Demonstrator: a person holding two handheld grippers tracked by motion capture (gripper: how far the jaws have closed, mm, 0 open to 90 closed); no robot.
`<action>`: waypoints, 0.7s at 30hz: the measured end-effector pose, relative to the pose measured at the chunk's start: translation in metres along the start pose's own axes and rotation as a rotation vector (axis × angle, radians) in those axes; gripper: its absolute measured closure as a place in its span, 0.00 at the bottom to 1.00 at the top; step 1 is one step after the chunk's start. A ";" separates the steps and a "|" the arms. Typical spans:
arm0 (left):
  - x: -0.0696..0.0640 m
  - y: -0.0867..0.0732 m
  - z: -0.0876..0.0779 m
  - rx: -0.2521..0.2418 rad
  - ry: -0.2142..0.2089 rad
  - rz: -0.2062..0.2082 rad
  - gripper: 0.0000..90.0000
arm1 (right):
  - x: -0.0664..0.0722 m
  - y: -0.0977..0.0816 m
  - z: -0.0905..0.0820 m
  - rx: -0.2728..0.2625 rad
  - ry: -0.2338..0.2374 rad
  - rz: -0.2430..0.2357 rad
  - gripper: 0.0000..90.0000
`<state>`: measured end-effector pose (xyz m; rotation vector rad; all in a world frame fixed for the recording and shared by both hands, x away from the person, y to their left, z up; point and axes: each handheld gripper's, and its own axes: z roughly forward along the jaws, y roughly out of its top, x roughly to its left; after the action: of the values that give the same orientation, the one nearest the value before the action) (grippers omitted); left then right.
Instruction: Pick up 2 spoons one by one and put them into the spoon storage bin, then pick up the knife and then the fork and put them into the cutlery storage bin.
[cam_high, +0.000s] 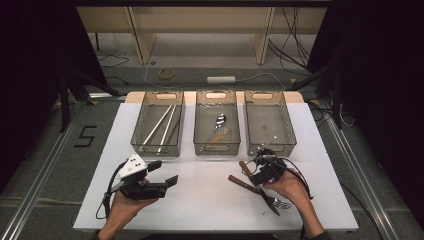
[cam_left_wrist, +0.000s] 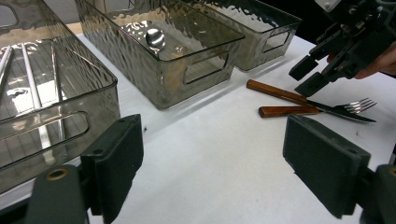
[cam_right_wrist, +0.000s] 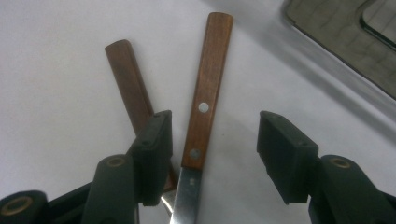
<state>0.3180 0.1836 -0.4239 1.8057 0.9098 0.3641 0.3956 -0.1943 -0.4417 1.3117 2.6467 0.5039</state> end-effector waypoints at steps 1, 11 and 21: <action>0.000 0.000 -0.001 -0.005 0.000 -0.002 0.22 | 0.000 0.000 0.001 0.002 -0.004 -0.003 0.52; -0.001 -0.001 -0.004 -0.010 0.008 0.008 0.20 | 0.001 0.004 0.006 0.028 0.001 -0.001 0.58; -0.003 -0.001 -0.003 -0.009 0.009 0.016 0.20 | 0.001 0.007 0.011 0.059 0.002 0.004 0.64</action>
<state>0.3136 0.1830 -0.4229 1.8054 0.8992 0.3862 0.4027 -0.1871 -0.4494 1.3335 2.6803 0.4313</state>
